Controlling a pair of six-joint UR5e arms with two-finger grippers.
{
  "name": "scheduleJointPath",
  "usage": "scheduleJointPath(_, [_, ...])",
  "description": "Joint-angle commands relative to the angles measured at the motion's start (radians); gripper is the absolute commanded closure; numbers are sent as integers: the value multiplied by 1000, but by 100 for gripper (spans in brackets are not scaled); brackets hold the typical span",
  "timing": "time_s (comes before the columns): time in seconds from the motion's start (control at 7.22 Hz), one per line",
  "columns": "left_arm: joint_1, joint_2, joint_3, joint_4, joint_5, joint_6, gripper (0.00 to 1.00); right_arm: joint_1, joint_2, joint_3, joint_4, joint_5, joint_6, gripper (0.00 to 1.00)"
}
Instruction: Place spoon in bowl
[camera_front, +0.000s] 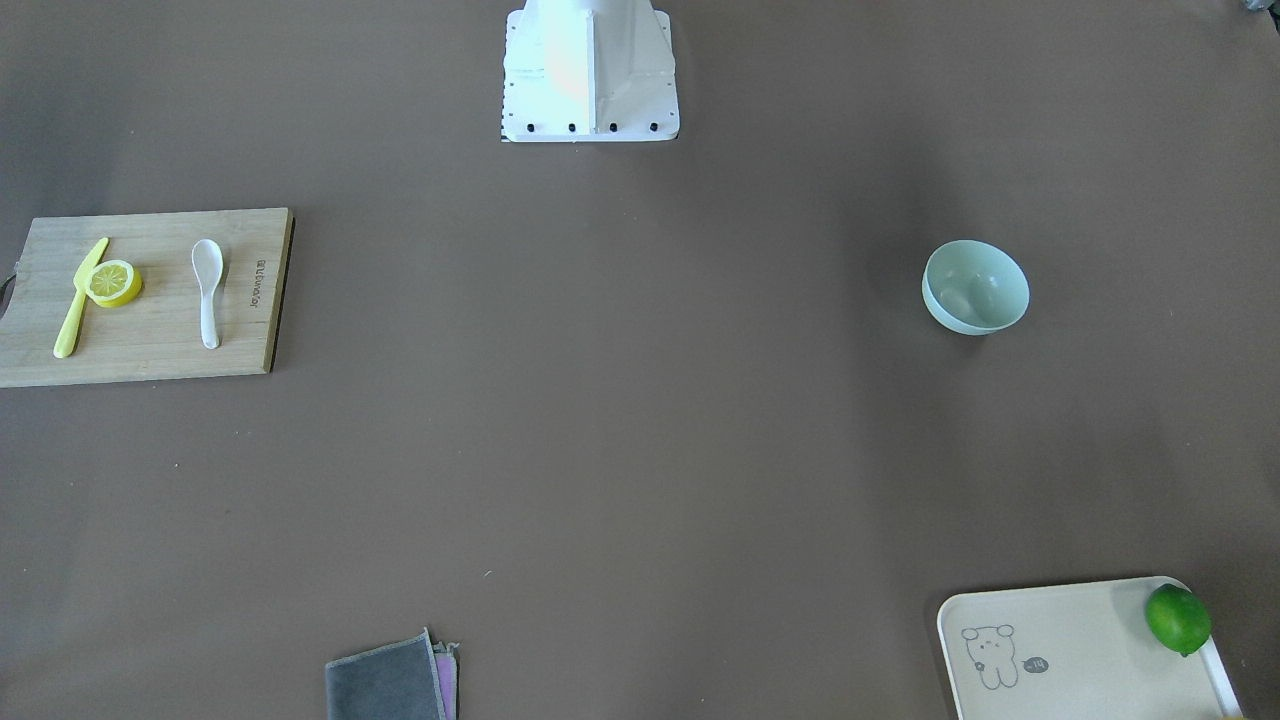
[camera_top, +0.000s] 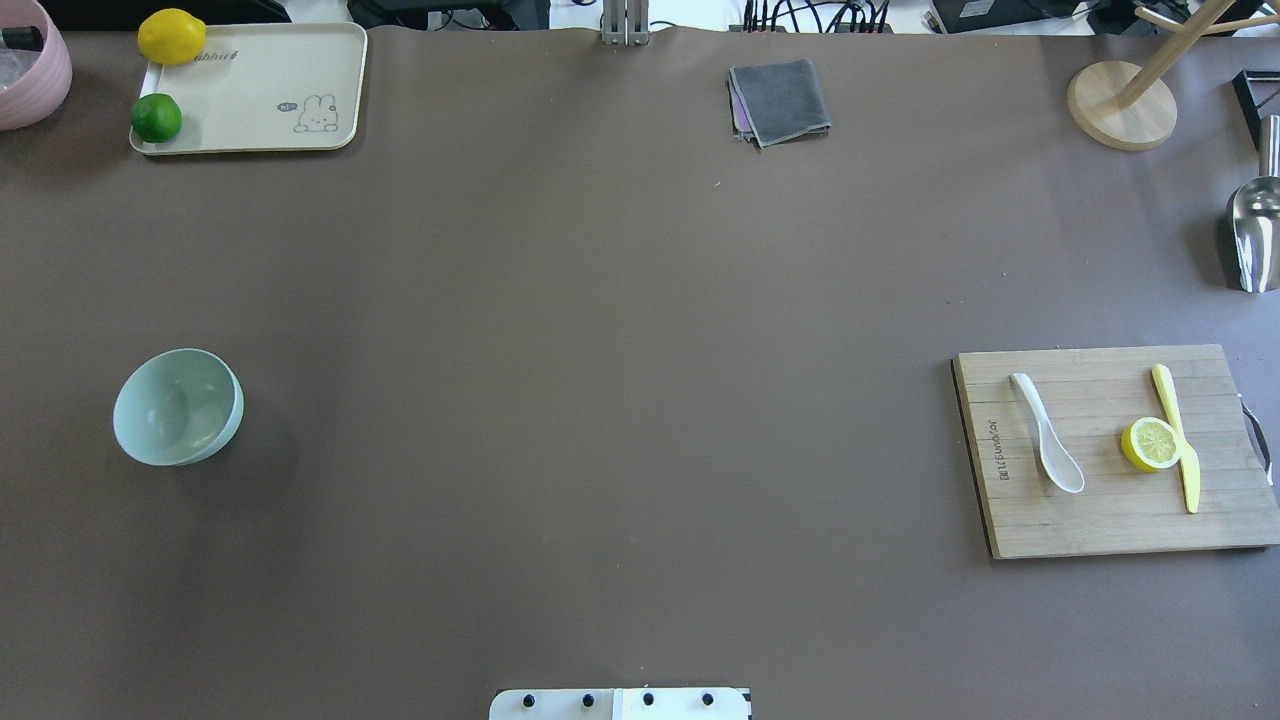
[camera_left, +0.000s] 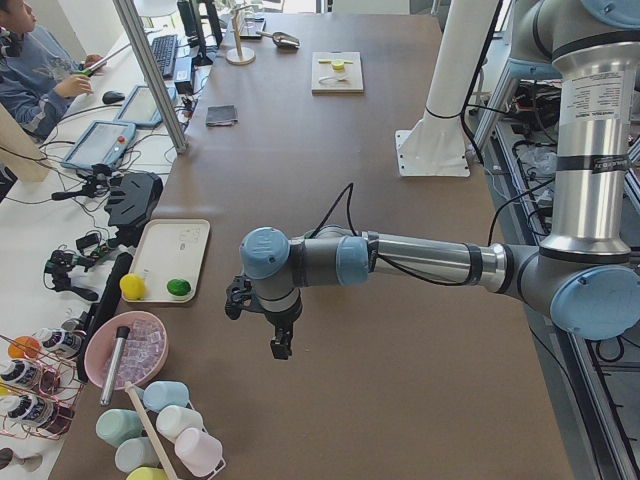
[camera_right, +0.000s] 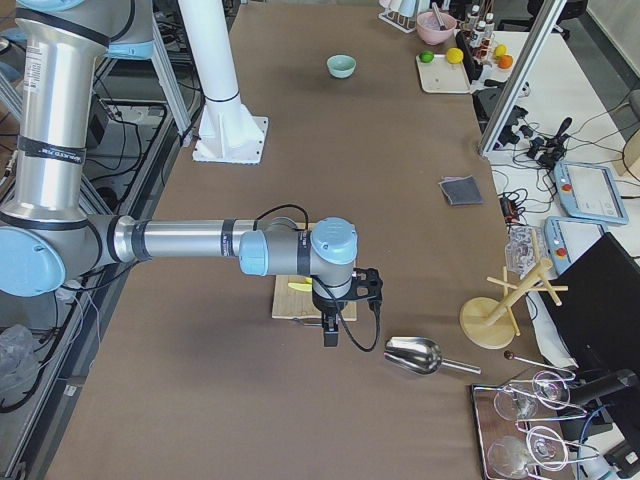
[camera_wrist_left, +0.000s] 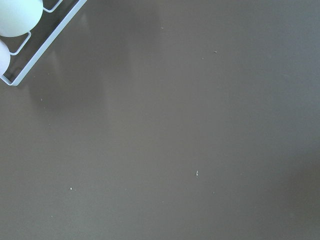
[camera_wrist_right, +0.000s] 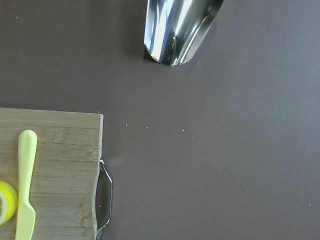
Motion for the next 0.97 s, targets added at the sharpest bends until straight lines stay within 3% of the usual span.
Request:
scheduleJointPath(0.0, [0, 7, 48, -36, 0, 2, 2, 0, 0, 2, 0, 3, -2, 0])
scheduleJointPath(0.83, [0, 11, 59, -139, 8, -4, 2, 0, 8, 0, 0, 3, 3, 0])
